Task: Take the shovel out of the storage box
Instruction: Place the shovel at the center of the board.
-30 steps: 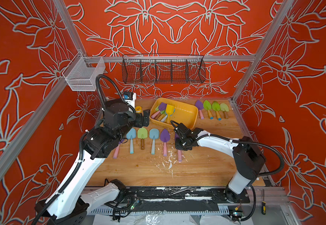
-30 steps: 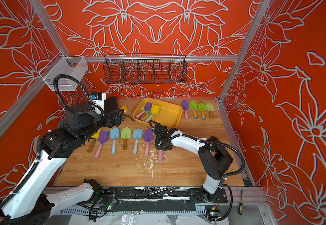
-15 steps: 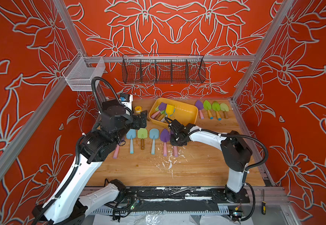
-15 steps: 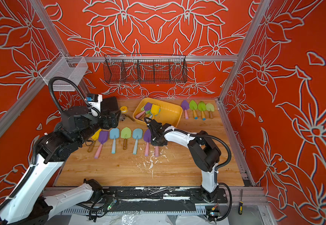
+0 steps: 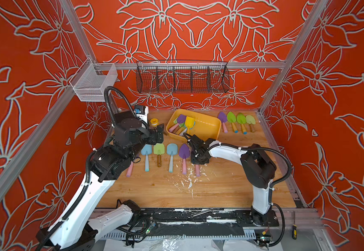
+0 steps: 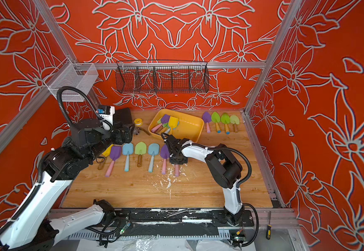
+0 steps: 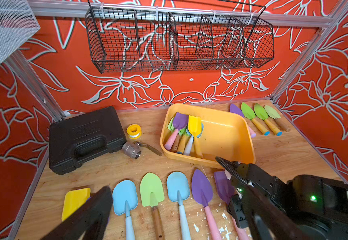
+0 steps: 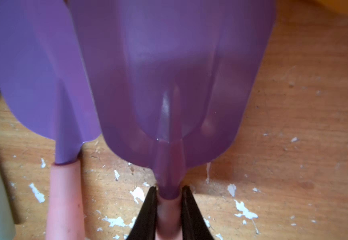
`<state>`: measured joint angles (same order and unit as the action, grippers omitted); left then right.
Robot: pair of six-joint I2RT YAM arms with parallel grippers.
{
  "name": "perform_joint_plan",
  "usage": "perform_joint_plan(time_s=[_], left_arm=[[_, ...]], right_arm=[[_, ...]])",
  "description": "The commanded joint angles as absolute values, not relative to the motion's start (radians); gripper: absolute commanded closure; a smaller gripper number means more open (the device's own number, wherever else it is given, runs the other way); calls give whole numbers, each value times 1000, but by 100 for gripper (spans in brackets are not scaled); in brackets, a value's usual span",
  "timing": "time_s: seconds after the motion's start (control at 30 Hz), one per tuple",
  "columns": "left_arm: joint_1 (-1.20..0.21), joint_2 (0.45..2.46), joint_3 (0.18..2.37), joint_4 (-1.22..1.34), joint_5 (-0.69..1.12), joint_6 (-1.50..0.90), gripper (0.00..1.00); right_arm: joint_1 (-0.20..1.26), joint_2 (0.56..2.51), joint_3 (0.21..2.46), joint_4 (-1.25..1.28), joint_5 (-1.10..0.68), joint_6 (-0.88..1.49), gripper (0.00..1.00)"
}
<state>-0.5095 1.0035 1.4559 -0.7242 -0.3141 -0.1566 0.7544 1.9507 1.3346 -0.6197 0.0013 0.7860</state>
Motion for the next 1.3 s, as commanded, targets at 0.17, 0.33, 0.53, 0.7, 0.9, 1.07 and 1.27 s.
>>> perform_joint_plan(time_s=[0.17, 0.33, 0.53, 0.7, 0.9, 1.07, 1.27], left_arm=[[-503, 996, 1456, -727, -323, -155, 3], [-503, 996, 1453, -724, -321, -155, 3], [-503, 996, 1451, -724, -321, -160, 3], [-503, 996, 1450, -724, -321, -163, 3], [-503, 996, 1448, -721, -319, -165, 3], [-503, 996, 1445, -718, -313, -168, 3], [-503, 1000, 1443, -710, -290, -167, 3]], right_arm=[[750, 1973, 1356, -644, 47, 822, 100], [750, 1973, 1352, -644, 49, 833, 80], [749, 1972, 1353, -655, 55, 833, 69], [749, 1963, 1360, -662, 60, 837, 61], [749, 1937, 1394, -694, 60, 839, 54], [748, 1899, 1428, -732, 54, 844, 49], [748, 1804, 1449, -766, 61, 822, 38]])
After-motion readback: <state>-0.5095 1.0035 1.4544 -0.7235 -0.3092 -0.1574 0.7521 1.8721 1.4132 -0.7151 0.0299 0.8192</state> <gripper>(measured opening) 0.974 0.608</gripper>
